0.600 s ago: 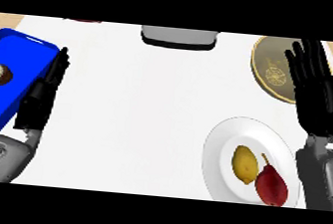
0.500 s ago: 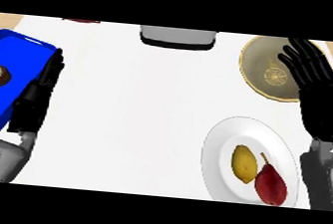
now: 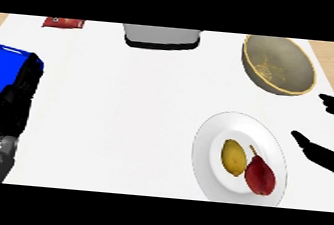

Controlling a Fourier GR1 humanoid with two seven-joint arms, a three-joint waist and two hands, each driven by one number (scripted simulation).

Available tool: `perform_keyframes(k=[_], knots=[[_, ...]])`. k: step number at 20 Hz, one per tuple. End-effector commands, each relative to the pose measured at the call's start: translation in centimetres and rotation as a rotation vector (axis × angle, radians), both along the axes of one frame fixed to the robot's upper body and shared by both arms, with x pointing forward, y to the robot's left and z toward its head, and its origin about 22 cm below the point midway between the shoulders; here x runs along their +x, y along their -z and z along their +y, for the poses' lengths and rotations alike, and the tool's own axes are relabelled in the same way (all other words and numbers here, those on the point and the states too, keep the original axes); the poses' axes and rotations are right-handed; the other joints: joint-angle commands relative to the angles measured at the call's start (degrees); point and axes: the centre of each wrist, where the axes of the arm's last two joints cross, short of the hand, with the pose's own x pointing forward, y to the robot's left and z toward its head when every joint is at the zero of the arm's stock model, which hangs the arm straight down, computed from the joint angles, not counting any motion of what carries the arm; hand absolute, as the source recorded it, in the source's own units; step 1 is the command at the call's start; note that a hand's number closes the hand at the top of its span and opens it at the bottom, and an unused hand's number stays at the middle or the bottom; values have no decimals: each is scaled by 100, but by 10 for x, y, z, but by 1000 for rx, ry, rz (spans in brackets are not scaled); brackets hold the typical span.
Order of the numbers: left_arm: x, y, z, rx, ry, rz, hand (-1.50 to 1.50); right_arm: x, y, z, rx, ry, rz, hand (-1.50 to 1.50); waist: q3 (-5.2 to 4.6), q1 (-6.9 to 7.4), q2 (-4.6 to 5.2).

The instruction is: Pick the lemon from the plate and place it in the bowl

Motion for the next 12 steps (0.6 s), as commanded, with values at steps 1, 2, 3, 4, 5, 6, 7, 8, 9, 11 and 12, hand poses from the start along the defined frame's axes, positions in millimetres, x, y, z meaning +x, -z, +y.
perform_keyframes(k=[1, 2, 3, 4, 5, 6, 7, 8, 9, 11, 12], knots=[[-17, 3, 19, -42, -12, 18, 0, -58, 25, 15, -104, 142, 13, -150, 32, 33, -66], [-3, -12, 16, -56, -24, 14, 0, -72, 25, 24, -143, 116, 2, -150, 39, -51, -50], [-14, -2, 23, -48, -4, 36, 0, -92, 34, 29, -154, 103, 31, -150, 40, 1, -39], [-19, 2, 13, -45, 5, 31, 0, -102, 28, 42, -158, 120, 27, -150, 40, 111, -19], [-5, -14, 24, -46, -10, 26, 0, -117, 41, 48, -173, 118, 22, -150, 48, 78, 7], [-18, -3, 16, -55, 8, 29, 0, -130, 31, 52, -168, 139, 47, -150, 46, 175, 9], [-5, -6, -1, -48, 24, 12, 0, -133, 24, 63, -174, 166, 34, -150, 46, 201, 41], [-10, -4, 10, -59, 19, 13, 0, -146, 22, 61, -194, 190, 53, -150, 47, 216, 40], [-27, -4, 9, -59, 41, 17, 0, -143, 18, 57, -193, 226, 47, -150, 52, 337, 46], [5, -25, 12, -53, 54, 8, 0, -142, -2, 68, -184, 231, 59, -150, 50, 324, 72], [-4, -13, 10, -54, 44, 4, 0, -140, -17, 67, -197, 222, 63, -150, 50, 361, 72]])
